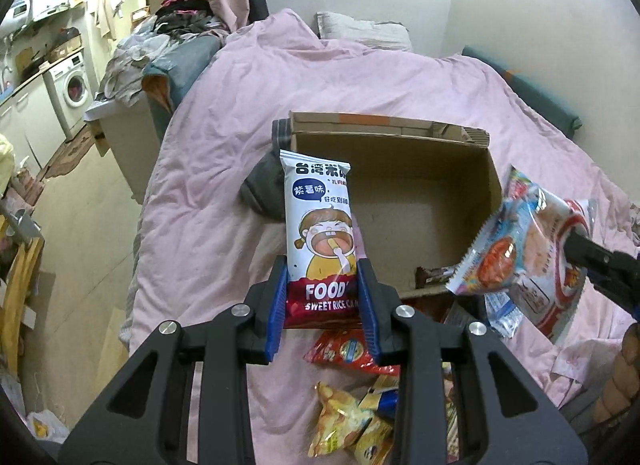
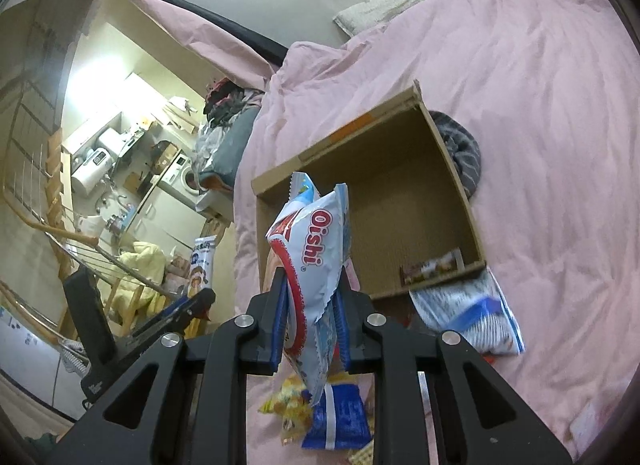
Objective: Organize snacks
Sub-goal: 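Carry the Oishi bag and FOOD packet over the box with both tools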
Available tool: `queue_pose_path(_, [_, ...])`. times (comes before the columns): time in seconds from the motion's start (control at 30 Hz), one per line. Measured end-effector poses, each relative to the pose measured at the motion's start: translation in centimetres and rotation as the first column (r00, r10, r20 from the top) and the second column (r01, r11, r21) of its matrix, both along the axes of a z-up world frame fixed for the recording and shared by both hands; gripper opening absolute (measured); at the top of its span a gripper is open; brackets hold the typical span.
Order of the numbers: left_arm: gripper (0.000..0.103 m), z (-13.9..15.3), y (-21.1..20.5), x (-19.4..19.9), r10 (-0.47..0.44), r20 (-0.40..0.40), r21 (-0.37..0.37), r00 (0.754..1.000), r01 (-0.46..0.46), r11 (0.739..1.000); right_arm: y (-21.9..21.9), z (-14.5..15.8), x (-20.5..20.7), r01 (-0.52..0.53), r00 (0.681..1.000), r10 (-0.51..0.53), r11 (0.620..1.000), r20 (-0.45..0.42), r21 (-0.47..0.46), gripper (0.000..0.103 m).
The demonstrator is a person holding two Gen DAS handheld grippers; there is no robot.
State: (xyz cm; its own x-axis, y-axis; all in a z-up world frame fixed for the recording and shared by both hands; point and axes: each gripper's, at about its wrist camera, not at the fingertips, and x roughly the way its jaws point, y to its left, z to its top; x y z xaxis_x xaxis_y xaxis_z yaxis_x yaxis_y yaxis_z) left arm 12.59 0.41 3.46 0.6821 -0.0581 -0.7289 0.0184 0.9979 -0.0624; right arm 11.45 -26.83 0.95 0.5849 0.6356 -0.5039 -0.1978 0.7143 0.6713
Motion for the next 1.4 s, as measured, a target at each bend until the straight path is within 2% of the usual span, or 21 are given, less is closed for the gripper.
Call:
queue_pose_path(0.13, [0.029, 0.4, -0.9, 1.2, -0.022, 0.014, 0.02, 1.0, 0.022, 1.0, 0.4, -0.1, 1.1, 0.001, 1.0, -0.001, 1.0, 0.0, -0.011, 0.022])
queue_pose_path(0.53, [0.029, 0.3, -3.1, 5.3, -0.053, 0.034, 0.018, 0.998, 0.052, 0.998, 0.9, -0.7, 4.7, 0.009, 1.0, -0.01, 0.998, -0.013, -0.063, 0.022])
queue_pose_path(0.73, [0.029, -1.2, -4.2, 7.5, -0.069, 0.054, 0.043, 0.996, 0.066, 0.997, 2.3, -2.1, 7.2, -0.008, 0.999, 0.003, 0.994, -0.047, -0.112, 0.022])
queue_pose_path(0.93, [0.029, -4.4, -3.6, 9.1, -0.049, -0.032, -0.039, 0.998, 0.048, 0.998, 3.3, -3.5, 8.3, -0.029, 0.997, 0.017, 0.987, -0.08, -0.158, 0.022])
queue_pose_path(1.17, [0.029, -5.0, -3.4, 9.4, -0.053, -0.054, -0.04, 0.997, 0.051, 0.998, 3.3, -5.0, 9.4, -0.003, 0.991, -0.017, 0.989, -0.13, -0.151, 0.022])
queue_pose_path(1.4, [0.03, -5.7, -3.4, 9.7, -0.058, -0.072, -0.023, 0.996, 0.057, 0.998, 4.2, -6.7, 9.7, -0.033, 0.983, -0.001, 0.983, -0.186, -0.178, 0.022])
